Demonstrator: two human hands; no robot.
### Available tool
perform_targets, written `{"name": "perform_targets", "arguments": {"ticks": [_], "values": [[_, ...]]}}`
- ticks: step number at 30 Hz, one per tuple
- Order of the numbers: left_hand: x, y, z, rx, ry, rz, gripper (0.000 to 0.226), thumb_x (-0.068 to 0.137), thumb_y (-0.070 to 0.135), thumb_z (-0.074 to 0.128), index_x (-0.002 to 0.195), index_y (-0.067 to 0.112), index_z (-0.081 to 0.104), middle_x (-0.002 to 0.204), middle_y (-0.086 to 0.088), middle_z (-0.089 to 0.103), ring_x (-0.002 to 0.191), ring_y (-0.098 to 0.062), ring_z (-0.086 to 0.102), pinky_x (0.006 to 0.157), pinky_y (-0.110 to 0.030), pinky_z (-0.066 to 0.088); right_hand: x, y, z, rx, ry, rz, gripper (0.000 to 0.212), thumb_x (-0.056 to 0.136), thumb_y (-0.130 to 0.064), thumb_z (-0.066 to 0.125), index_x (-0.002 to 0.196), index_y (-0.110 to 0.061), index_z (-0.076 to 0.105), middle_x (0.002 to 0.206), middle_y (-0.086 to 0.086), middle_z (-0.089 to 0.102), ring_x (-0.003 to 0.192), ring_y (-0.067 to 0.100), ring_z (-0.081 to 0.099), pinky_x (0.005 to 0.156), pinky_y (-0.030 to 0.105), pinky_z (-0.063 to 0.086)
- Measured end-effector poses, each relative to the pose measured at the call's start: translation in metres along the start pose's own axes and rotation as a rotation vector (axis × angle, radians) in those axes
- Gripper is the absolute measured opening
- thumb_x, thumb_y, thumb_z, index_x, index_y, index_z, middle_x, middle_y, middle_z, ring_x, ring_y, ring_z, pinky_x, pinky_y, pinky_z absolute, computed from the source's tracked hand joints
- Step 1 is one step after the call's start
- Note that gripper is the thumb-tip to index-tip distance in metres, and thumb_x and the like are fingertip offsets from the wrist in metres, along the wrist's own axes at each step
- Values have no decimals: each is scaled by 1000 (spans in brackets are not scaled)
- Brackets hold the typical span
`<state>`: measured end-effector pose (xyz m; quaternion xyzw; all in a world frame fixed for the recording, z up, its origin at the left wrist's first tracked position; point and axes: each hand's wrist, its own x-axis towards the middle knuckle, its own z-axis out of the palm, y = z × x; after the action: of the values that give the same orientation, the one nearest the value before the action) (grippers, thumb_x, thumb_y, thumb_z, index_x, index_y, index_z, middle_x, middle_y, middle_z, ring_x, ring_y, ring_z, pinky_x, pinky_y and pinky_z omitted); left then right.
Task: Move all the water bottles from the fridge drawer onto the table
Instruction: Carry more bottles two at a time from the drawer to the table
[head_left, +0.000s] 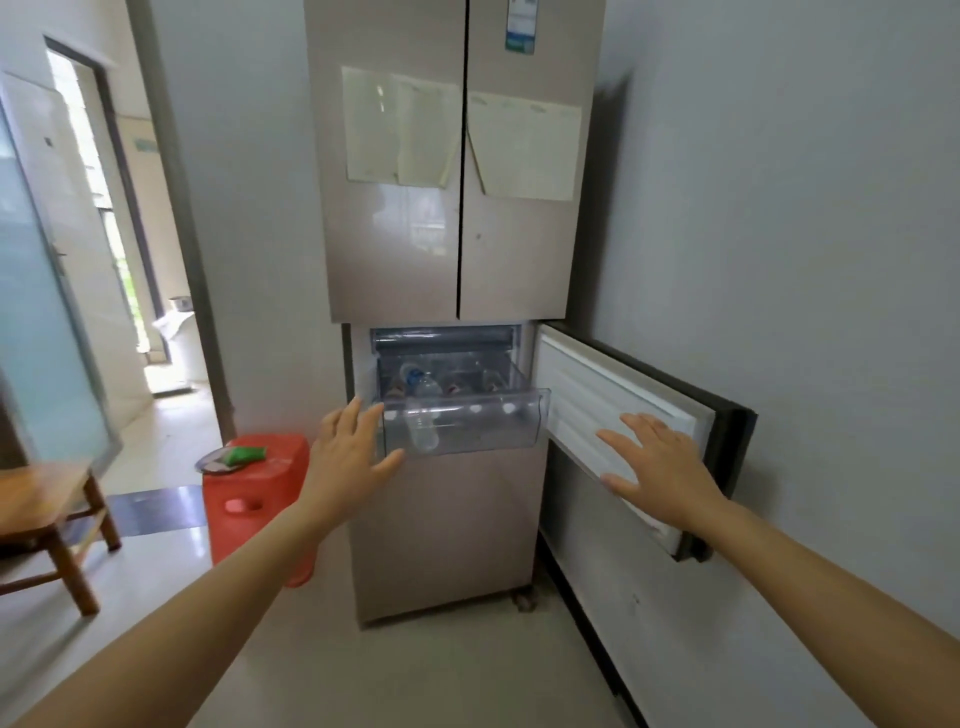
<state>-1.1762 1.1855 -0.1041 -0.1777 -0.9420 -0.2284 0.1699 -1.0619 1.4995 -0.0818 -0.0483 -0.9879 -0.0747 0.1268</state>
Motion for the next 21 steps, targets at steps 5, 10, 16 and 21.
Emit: {"name": "perform_targets", "arguments": {"ticks": [5, 10, 16, 21], "values": [[70, 9, 18, -8, 52, -58, 62, 91, 39, 48, 144, 20, 24, 155, -6, 14, 142, -27, 11, 114, -45, 18, 95, 23, 19, 105, 30, -29, 58, 93, -46, 42, 145, -26, 24, 154, 6, 18, 141, 23, 17, 112, 37, 21], [116, -7, 57, -1, 17, -130, 61, 91, 37, 49, 144, 20, 24, 155, -6, 14, 142, -27, 10, 114, -46, 17, 163, 22, 67, 113, -58, -100, 60, 93, -47, 41, 146, -27, 21, 155, 4, 14, 142, 21, 14, 112, 36, 20], [197, -43, 101, 1, 8, -172, 62, 91, 41, 48, 144, 20, 24, 156, -5, 14, 143, -28, 11, 114, -45, 17, 260, 23, 107, 127, -81, -119, 59, 92, -47, 42, 145, -30, 21, 155, 5, 14, 143, 23, 13, 112, 39, 20], [278, -70, 135, -13, -39, -182, 63, 91, 38, 49, 145, 18, 23, 155, -6, 15, 142, -28, 10, 115, -44, 16, 337, 23, 127, 111, -118, -125, 57, 94, -44, 40, 145, -29, 20, 156, 5, 11, 144, 22, 9, 114, 38, 17]]}}
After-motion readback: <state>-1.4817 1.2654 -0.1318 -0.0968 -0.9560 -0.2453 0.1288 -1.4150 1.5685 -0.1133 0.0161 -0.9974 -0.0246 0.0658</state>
